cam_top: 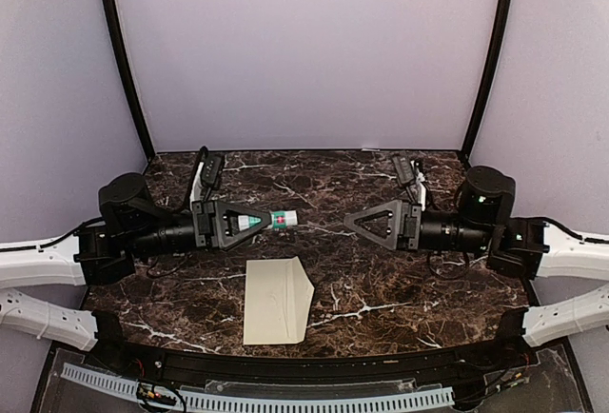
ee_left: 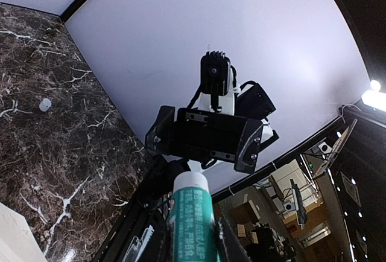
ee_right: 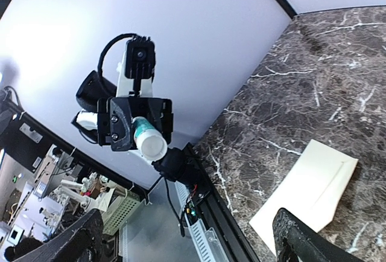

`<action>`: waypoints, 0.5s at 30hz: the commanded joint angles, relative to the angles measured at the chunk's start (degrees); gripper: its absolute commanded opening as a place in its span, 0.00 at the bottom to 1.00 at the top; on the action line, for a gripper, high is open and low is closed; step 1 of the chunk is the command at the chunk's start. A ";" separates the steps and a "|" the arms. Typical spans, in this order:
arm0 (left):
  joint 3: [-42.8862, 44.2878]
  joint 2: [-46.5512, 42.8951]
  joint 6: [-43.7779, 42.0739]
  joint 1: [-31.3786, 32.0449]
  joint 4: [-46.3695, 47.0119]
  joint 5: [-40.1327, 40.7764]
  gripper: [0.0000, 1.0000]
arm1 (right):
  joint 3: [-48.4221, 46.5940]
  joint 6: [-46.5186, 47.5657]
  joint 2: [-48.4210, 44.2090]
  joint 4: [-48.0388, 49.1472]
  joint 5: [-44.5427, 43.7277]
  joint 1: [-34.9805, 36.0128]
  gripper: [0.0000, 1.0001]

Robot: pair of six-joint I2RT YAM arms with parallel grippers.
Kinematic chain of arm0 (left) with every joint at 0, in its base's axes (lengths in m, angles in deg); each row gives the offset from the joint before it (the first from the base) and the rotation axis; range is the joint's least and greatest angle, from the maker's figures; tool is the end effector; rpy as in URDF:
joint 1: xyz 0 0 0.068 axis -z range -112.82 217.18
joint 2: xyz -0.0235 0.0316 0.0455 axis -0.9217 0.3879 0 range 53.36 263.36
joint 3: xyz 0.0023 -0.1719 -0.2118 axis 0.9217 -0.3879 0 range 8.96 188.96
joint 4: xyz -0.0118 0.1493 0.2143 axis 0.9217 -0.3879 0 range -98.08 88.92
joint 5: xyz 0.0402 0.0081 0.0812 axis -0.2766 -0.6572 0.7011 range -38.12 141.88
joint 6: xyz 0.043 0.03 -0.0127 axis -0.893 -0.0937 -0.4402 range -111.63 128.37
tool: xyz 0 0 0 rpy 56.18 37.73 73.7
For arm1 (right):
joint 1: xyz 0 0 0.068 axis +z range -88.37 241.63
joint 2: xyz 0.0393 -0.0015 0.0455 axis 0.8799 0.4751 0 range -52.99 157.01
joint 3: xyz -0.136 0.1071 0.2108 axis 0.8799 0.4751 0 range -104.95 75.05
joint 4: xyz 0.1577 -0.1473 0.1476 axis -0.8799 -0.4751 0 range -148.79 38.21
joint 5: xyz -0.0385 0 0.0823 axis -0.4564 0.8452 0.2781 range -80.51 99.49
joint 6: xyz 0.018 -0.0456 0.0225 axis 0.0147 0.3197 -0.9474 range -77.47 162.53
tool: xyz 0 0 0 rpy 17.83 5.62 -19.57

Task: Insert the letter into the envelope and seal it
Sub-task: Place the solid glue cap at the center of the board, then adjust the solid glue.

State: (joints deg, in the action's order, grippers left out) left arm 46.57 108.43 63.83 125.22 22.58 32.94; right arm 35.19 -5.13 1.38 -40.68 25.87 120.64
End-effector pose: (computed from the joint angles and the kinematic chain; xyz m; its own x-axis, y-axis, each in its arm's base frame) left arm 0.1108 -0.1993 0.3253 -0.7693 -0.2388 -0.5926 0.5990 0.0531 -0.7990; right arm 0.1079 0.1993 0.3183 -0.7356 0.1526 -0.6600 -0.6290 0.2078 0.7491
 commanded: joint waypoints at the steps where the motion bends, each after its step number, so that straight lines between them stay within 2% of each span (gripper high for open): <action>1: 2.19 0.58 -1.08 1.17 7.32 0.83 0.00 | -3.30 0.50 3.89 11.27 -2.01 5.04 0.95; 9: 2.49 1.31 -0.77 2.27 9.64 0.80 0.00 | -5.94 0.37 10.50 19.96 -3.41 9.37 0.94; 15: 2.81 1.97 -0.71 2.87 10.80 0.15 0.00 | -8.41 0.09 14.08 21.37 -3.31 10.10 0.88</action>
State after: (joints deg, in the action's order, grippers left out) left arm 47.48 110.07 63.64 127.47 29.57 33.53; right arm 29.71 -5.00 13.70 -24.29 23.32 129.66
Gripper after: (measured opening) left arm 0.209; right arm 0.912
